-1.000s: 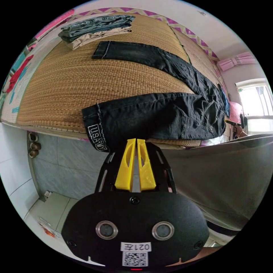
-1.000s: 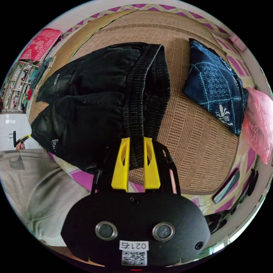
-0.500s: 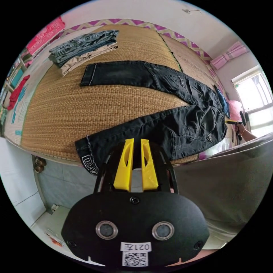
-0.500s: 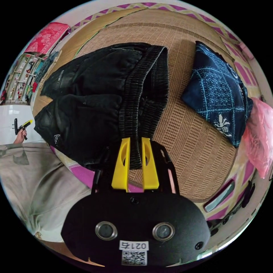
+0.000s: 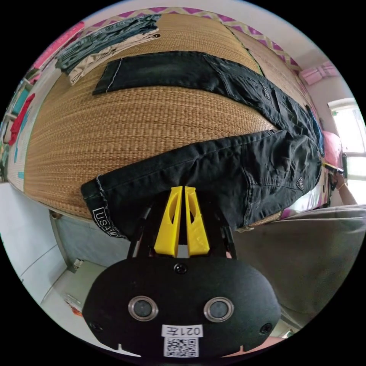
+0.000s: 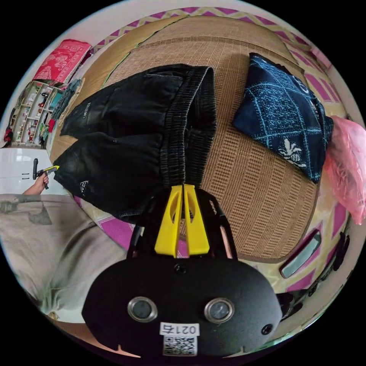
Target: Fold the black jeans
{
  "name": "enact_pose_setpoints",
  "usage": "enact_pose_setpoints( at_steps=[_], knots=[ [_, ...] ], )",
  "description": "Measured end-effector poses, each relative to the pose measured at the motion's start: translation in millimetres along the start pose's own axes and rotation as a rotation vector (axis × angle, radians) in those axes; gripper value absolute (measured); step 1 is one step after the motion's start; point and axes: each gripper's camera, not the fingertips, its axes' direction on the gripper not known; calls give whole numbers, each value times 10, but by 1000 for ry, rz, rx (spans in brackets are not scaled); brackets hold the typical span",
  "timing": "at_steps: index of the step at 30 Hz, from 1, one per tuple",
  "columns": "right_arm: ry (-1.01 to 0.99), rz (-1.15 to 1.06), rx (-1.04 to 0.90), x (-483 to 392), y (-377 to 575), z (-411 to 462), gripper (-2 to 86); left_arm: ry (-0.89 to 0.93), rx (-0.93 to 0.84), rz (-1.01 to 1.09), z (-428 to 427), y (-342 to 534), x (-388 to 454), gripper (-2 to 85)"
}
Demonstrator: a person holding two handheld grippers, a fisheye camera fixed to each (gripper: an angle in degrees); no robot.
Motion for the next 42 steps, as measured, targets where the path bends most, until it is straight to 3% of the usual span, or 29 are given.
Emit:
enact_pose_setpoints(
  at_steps=[13,16,22,25,28,31,33,35,39,41,42],
  knots=[
    [21,159,-94,-121,24,418,-4,-161,-57,344,-226,-956,1064,-10],
    [38,139,-100,-286,-84,328,-4,-145,-52,296,-296,-775,1023,-10],
    [42,50,140,-974,-87,13,1,-99,6,232,-466,-405,886,-10],
    [179,-1,54,-1303,-196,273,-1,-65,2,213,-546,-374,799,-10],
    [363,118,-253,-1242,-261,704,-8,-39,-13,187,-705,-360,774,-10],
    [407,273,-116,-1200,-166,380,-8,2,112,134,-1099,-149,759,-10],
    [258,170,153,-1438,-100,20,-7,22,195,118,-1290,21,797,-10],
    [101,25,229,-1689,-146,-27,-7,33,256,121,-1348,150,932,-10],
    [70,-209,91,-2292,-442,456,-7,164,264,135,-1118,107,1166,-10],
    [102,-236,-60,-2401,-498,806,-7,96,168,141,-877,234,1210,-10],
    [120,-242,-38,-2406,-440,855,-7,80,174,138,-859,322,1167,-10]
  ],
)
